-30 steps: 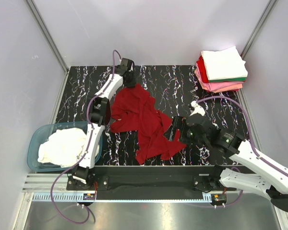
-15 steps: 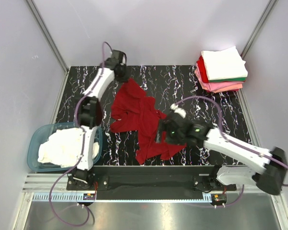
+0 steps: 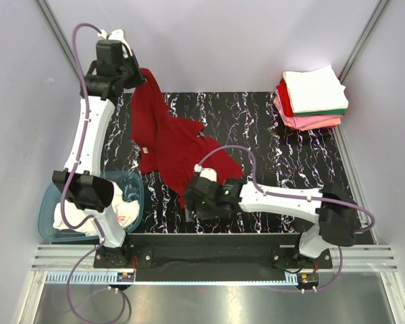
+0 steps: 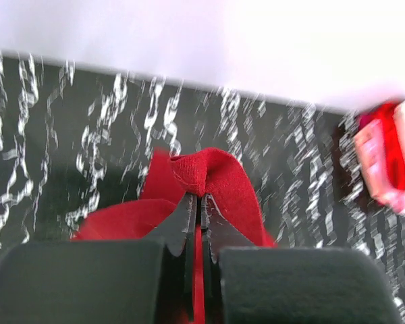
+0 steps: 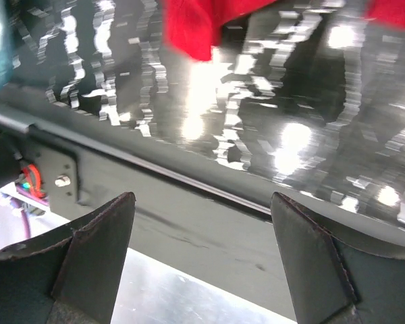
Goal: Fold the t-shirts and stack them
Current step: Flatten the tshirt out
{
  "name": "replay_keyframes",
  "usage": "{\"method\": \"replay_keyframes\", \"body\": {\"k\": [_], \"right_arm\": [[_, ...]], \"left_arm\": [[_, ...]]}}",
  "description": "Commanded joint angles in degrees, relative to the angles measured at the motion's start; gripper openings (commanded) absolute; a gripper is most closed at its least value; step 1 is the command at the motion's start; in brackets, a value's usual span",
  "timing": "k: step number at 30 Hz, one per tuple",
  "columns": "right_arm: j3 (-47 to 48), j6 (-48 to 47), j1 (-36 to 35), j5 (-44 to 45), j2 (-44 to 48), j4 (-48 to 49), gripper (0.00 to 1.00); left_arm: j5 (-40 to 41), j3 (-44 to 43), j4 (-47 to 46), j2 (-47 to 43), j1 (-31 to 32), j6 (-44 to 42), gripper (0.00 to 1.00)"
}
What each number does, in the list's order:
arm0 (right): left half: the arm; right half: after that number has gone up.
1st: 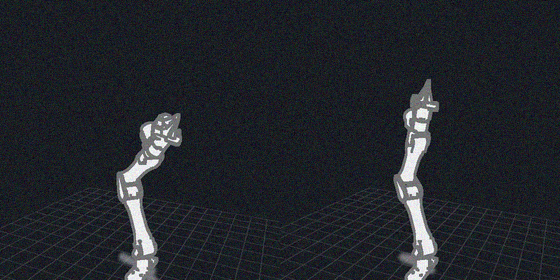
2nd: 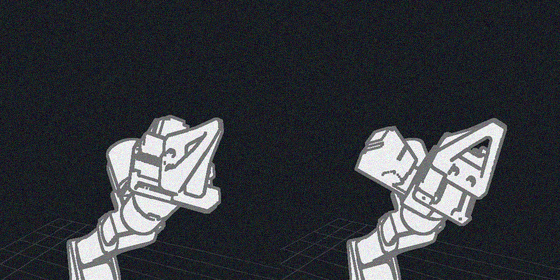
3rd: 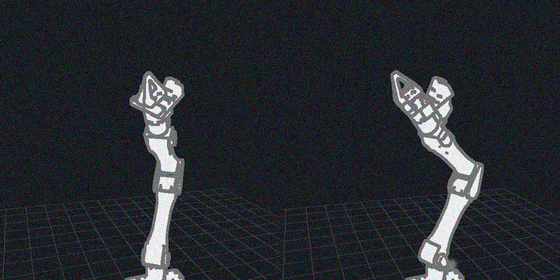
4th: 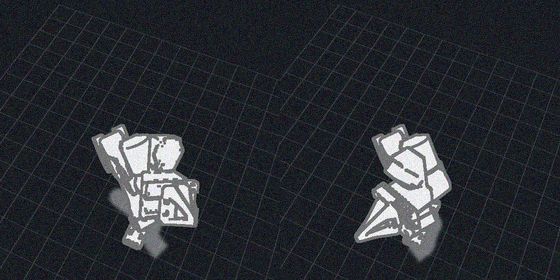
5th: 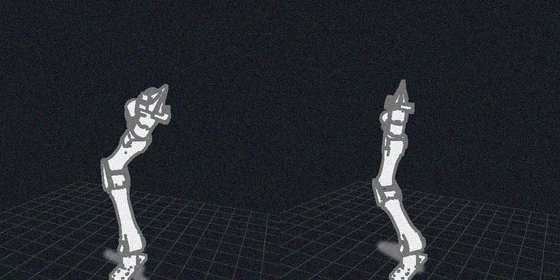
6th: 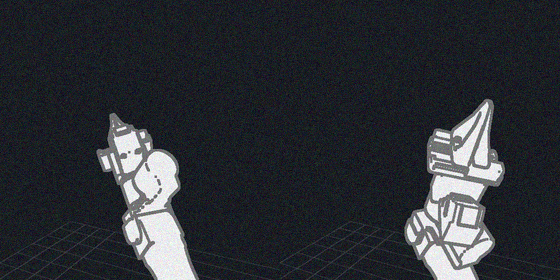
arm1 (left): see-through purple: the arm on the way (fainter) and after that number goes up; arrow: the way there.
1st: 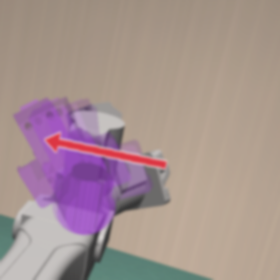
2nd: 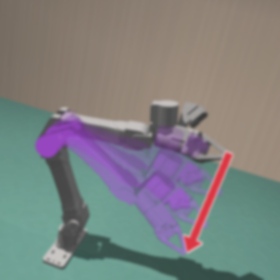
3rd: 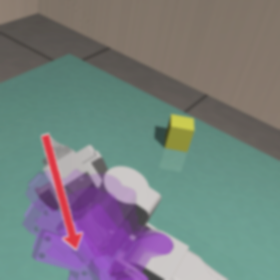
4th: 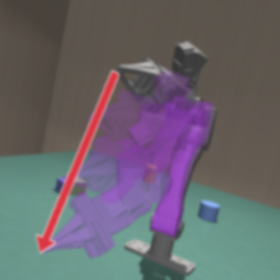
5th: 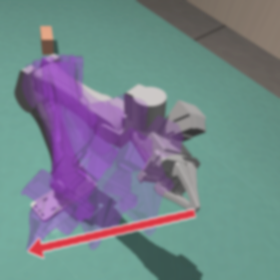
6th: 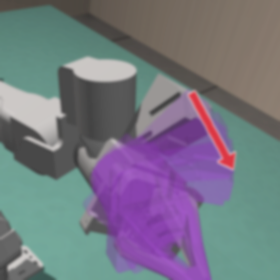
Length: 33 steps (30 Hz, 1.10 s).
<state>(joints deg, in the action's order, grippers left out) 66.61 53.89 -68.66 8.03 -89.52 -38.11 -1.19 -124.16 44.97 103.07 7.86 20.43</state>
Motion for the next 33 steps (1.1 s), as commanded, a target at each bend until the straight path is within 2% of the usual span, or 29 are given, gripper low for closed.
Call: {"method": "replay_keyframes", "body": {"k": [1, 6, 11, 19, 25, 33], "right_arm": [[4.3, 0.3, -1.2, 1.5, -3.5, 2.1, 0.88], [10.6, -4.5, -1.3, 1.8, -11.1, 3.3, 0.87], [20.5, -8.3, -0.8, 4.3, -19.3, 0.1, 0.87], [32.1, -12.5, -0.4, 2.2, -29.6, -3.3, 0.79], [33.5, -12.1, -0.5, 0.9, -34.4, -4.3, 0.71], [35.8, -13.4, -0.5, 0.2, -39.7, -3.1, 0.68]], "left_arm": [[0.1, 5.3, 1.0, 1.7, -0.6, -2.1, 0.00], [-1.0, 8.4, 0.1, 1.0, -1.5, -2.3, 0.00], [-1.9, 10.1, -0.8, 0.4, -2.2, -2.2, 0.00], [-3.6, 11.2, -1.6, 0.3, -3.4, -1.6, 0.00], [-4.3, 12.7, -2.2, -0.6, -4.6, -1.4, 0.00], [-5.5, 14.5, -3.0, -1.2, -5.6, -1.0, 0.00]]}}
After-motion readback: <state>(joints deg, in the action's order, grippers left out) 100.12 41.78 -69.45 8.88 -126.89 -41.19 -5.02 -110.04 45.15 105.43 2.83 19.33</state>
